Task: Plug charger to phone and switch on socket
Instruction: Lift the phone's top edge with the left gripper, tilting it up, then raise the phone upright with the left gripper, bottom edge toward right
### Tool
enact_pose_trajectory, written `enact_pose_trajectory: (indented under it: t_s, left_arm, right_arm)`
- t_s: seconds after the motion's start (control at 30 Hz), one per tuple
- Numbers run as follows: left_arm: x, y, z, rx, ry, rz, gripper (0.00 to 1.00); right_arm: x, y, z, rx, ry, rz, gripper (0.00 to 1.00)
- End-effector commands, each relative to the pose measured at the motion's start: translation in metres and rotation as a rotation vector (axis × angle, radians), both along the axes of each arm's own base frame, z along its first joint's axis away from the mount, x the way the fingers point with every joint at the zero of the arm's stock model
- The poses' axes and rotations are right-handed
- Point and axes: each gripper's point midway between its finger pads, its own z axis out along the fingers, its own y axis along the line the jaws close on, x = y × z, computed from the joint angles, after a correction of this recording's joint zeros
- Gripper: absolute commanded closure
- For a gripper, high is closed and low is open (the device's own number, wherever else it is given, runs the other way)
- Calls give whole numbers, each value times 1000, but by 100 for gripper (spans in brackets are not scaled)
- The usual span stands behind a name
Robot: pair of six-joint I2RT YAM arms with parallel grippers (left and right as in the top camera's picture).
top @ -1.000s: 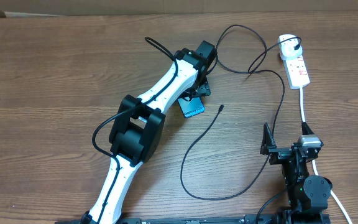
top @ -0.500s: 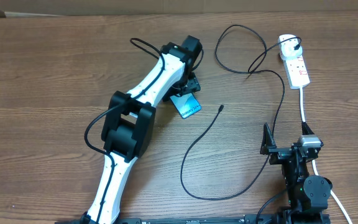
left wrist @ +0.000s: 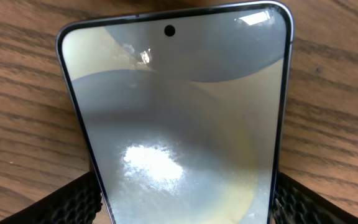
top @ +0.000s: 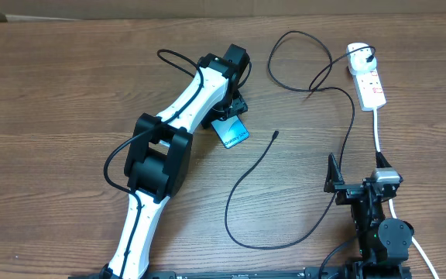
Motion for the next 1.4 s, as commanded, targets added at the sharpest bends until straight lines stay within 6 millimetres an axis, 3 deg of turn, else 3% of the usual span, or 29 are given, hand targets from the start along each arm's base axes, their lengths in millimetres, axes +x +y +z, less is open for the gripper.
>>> enact_pose_trajectory:
  t_s: [0.0,0.17,0.6,0.8,0.93,1.37]
  left_arm:
    - [-31,-2,-47,-22,154,46,18]
    - [-30,-2,-47,-17,147,45,31]
    - [-30,-1,-46,-31,159,14,32]
    - [-33,-5,-43,-142,213,-13,33]
    - [-30,1,-42,-182,227,5,38]
    - [-27,8,-38,-253,250,-10,36]
  right_arm:
    - [0,-1,-1,-1,-5,-5,0]
    - [0,-1,-1,-1,-5,-5,0]
    - [0,-1,-1,-1,-5,-5,0]
    - [0,-1,-1,-1,-5,-5,0]
    - [0,-1,-1,-1,-5,-5,0]
    - [0,-1,-1,-1,-5,-5,0]
